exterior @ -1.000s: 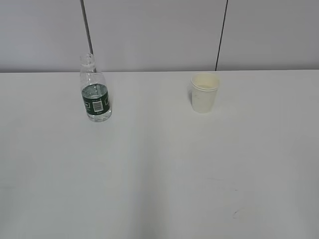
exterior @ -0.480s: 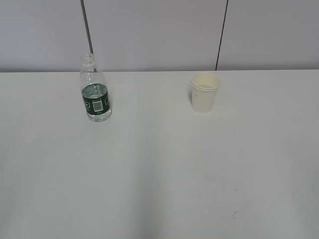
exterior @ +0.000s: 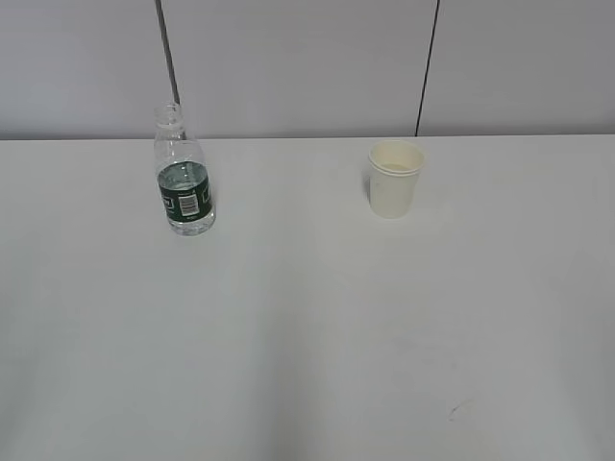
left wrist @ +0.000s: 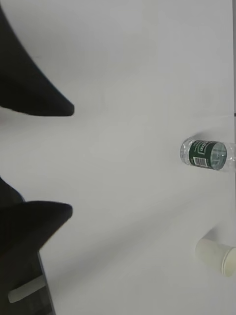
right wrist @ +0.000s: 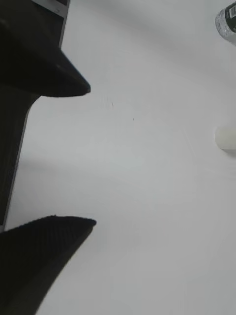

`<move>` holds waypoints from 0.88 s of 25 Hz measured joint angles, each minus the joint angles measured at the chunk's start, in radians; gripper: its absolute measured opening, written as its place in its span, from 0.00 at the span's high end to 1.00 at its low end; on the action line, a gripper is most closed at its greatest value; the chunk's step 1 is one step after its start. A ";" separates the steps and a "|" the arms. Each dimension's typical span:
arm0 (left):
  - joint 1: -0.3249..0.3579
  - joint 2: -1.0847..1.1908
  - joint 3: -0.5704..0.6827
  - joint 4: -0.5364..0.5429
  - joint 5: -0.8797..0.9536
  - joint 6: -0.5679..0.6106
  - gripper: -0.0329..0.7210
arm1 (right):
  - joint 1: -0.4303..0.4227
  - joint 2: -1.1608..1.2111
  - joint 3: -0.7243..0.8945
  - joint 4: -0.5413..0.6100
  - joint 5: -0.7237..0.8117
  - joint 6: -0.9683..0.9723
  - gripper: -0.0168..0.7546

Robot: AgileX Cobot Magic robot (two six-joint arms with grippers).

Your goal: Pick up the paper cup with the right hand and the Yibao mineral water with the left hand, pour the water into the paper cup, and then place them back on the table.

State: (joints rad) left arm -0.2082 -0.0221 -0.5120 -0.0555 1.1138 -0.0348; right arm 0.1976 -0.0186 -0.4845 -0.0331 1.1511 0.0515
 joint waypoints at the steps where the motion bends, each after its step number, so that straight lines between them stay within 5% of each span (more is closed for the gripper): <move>1: 0.000 0.000 0.000 0.000 0.000 0.000 0.48 | 0.000 0.000 0.000 0.000 0.000 0.000 0.22; 11: 0.000 0.000 0.000 0.064 0.000 0.000 0.52 | -0.003 0.000 0.000 -0.033 -0.002 0.000 0.22; 22: 0.020 0.000 0.000 0.071 0.000 0.000 0.53 | -0.141 0.000 0.000 -0.039 -0.002 -0.002 0.22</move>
State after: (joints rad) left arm -0.1877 -0.0221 -0.5120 0.0159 1.1138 -0.0345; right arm 0.0565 -0.0186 -0.4845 -0.0721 1.1488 0.0494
